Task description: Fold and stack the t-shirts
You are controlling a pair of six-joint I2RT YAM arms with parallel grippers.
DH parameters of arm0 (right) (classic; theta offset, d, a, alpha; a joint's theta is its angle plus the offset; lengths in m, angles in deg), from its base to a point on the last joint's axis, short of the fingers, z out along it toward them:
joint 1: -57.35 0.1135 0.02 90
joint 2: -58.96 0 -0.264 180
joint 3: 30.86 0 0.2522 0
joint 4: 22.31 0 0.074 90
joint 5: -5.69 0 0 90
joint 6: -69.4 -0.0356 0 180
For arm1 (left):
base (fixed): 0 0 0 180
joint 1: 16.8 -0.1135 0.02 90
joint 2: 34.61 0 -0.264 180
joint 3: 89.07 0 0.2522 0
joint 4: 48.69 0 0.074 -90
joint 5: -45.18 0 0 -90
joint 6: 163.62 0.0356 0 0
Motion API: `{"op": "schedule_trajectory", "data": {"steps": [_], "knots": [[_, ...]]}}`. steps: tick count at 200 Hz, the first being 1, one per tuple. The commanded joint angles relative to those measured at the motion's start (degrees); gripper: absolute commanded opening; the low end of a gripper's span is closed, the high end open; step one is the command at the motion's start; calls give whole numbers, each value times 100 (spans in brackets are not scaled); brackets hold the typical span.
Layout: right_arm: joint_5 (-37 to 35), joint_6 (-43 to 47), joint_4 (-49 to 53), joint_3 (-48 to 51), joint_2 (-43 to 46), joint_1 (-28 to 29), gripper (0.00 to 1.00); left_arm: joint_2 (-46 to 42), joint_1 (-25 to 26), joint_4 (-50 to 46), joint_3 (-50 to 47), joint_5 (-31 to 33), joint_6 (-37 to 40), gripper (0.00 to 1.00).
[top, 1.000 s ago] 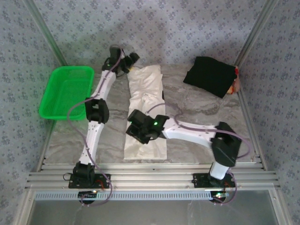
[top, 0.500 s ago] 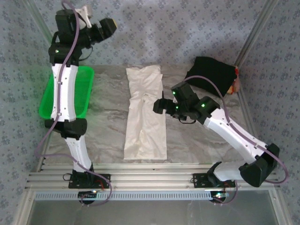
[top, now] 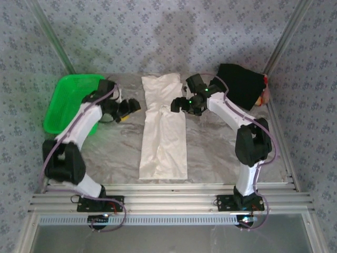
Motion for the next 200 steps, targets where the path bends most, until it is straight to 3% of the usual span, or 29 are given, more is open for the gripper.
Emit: {"op": "schedule_trajectory", "data": {"steps": [1,21,82,139,200], "knots": [[619,-69,10,397,329,139,88,-1229,49,228,-1008,-414,-525,78],[1127,-582,-522,1497,1001,214,88,-2103,322,346,-2110,-812,-1207,77],[1914,-1707,-1499,4568,3187,693,84,-4324,1165,-418,-4089,-827,-2670,67],[1818,-2772,-2918,6537,4127,1064,79,-4729,2094,380,-5336,-255,-3431,63],[1493,-3012,-3430,6811,3812,1650,74,-4495,2292,888,-5596,14,-3473,61]]}}
